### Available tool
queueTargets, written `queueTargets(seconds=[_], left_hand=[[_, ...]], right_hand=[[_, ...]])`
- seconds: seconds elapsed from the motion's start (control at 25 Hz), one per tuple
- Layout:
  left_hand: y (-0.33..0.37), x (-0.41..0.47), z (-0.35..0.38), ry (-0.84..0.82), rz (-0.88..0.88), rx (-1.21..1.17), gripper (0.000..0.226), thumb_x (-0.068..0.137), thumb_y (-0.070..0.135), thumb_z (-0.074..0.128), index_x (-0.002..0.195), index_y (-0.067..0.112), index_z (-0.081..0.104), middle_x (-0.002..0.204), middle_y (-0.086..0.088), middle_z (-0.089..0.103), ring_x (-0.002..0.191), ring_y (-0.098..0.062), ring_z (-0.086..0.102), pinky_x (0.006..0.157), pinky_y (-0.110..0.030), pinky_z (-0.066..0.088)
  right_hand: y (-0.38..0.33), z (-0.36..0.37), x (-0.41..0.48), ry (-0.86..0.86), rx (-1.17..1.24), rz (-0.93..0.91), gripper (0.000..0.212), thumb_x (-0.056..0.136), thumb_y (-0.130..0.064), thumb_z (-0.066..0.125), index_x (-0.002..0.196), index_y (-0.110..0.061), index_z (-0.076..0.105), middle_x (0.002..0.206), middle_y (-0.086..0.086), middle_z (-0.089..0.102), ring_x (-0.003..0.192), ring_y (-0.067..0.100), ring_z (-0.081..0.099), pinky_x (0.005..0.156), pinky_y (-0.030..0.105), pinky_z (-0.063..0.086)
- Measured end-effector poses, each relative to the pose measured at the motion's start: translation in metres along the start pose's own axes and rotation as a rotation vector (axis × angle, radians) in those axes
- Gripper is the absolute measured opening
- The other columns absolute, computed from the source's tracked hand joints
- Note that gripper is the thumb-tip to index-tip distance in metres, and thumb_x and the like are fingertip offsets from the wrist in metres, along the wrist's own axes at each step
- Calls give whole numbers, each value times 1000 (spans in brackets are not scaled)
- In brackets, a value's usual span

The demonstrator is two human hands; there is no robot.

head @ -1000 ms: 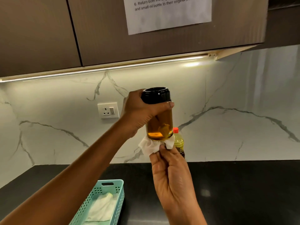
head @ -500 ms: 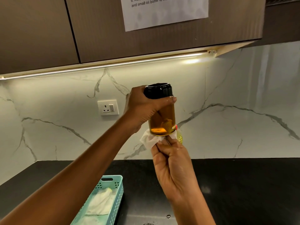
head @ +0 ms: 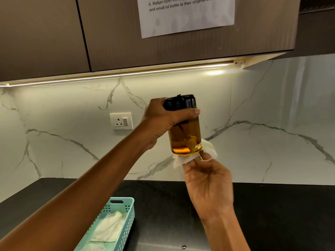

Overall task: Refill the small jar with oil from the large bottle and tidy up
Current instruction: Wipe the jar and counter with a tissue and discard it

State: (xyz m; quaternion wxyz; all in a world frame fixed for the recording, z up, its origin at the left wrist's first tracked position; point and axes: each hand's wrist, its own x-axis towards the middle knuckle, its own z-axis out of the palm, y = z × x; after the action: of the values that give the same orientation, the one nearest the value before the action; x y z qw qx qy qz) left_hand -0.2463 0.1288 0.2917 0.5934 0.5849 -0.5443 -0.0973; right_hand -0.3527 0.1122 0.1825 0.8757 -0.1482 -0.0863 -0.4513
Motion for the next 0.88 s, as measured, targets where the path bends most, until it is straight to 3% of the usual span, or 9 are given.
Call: queueTargets(seconds=[0.08, 0.24, 0.36, 0.44, 0.6, 0.76, 0.88], left_hand=[[2, 0, -4, -102, 24, -25, 42, 46, 39, 83, 82, 27, 65, 73, 12, 68, 83, -10, 64, 65, -17, 51], [3, 1, -2, -166, 71, -90, 50, 40, 49, 71, 84, 26, 66, 73, 10, 70, 84, -10, 65, 70, -23, 52], [3, 2, 3, -191, 93, -122, 46, 42, 49, 69, 82, 27, 67, 75, 9, 70, 84, -11, 66, 73, -26, 53], [1, 1, 7, -195, 110, -129, 43, 44, 49, 68, 81, 28, 68, 76, 8, 70, 86, -13, 65, 76, -29, 53], [4, 2, 12, -207, 127, -93, 41, 43, 48, 71, 78, 28, 68, 72, 9, 70, 80, -8, 66, 68, -21, 53], [7, 1, 18, -147, 143, -23, 31, 47, 38, 79, 74, 30, 66, 67, 17, 68, 71, 3, 64, 64, -16, 53], [8, 4, 19, -81, 118, 21, 40, 37, 53, 76, 71, 33, 68, 70, 15, 69, 79, -3, 65, 73, -27, 55]], right_hand=[[-9, 1, 4, -60, 67, 7, 73, 52, -4, 77, 121, -6, 53, 124, 23, 59, 116, 35, 56, 97, 52, 40], [-6, 13, 2, -16, 68, 195, 46, 84, -33, 56, 120, -4, 60, 121, 23, 60, 110, 37, 59, 89, 53, 44], [-6, 8, -10, -136, 240, 360, 55, 85, -27, 59, 128, 5, 48, 130, 31, 49, 115, 45, 53, 92, 52, 43], [-14, 2, -13, -105, 299, 381, 64, 81, -31, 59, 131, 6, 45, 131, 32, 47, 115, 47, 51, 91, 53, 43], [-31, -5, -11, -8, 192, 283, 60, 82, -29, 65, 133, -2, 47, 131, 26, 51, 119, 42, 51, 91, 57, 43], [-36, -4, -21, 17, -5, 57, 81, 52, -25, 82, 124, -1, 55, 121, 22, 61, 110, 36, 60, 88, 53, 46], [-27, 2, -34, 52, -6, -36, 88, 34, -25, 92, 114, -1, 64, 115, 21, 64, 105, 36, 63, 82, 51, 51]])
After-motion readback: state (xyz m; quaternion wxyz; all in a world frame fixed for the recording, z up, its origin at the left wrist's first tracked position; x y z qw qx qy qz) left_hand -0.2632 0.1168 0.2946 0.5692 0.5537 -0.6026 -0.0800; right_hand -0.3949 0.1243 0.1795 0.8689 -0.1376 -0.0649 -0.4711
